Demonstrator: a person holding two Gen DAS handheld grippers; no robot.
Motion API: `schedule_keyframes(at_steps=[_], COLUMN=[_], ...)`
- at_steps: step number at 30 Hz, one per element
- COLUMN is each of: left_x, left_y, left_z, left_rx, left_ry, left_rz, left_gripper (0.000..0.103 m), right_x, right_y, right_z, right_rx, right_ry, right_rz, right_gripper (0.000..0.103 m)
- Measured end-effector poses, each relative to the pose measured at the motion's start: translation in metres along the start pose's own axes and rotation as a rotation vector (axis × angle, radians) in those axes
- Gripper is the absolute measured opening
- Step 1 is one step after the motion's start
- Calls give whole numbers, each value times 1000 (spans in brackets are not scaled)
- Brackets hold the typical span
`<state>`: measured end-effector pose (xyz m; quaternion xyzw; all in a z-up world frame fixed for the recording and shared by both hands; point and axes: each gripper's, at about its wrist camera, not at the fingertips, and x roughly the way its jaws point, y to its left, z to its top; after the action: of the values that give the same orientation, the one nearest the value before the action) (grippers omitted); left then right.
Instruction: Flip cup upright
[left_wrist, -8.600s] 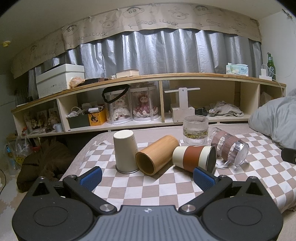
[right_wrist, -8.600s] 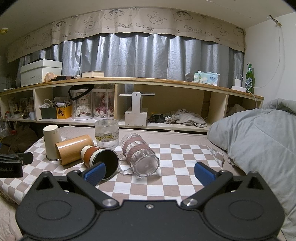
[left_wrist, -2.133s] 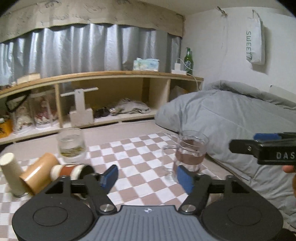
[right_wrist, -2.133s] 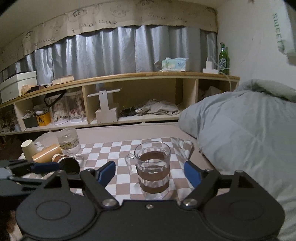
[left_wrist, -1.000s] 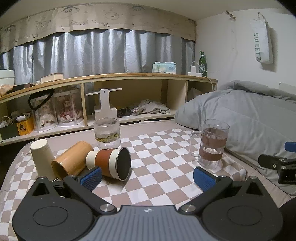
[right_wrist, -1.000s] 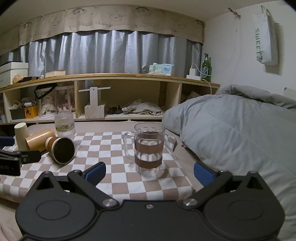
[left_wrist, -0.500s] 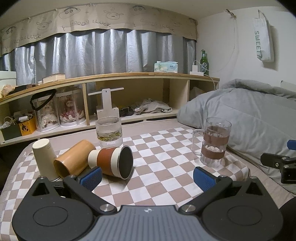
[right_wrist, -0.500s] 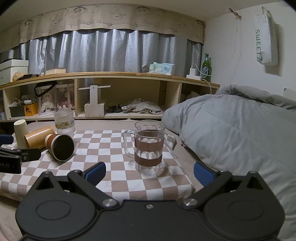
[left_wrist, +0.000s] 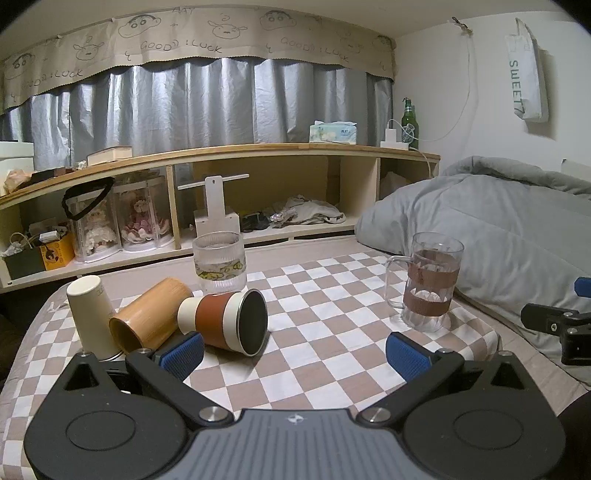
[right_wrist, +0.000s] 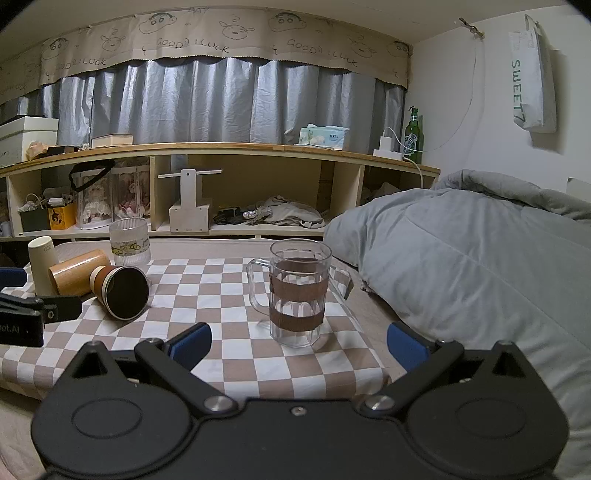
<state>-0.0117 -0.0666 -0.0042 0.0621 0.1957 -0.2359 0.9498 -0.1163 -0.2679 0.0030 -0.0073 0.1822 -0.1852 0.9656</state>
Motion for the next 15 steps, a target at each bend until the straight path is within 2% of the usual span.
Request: schedule_keyframes(at_steps=[15], left_x=[-1], left_y=[4], left_z=[-2], left_rx=[-2], left_ry=[3], left_rz=[2], left_gripper=[103], right_x=[0], right_y=[1], right_z=[0], right_rx=[-1], right_ry=[0], right_rz=[1], right_gripper=[102])
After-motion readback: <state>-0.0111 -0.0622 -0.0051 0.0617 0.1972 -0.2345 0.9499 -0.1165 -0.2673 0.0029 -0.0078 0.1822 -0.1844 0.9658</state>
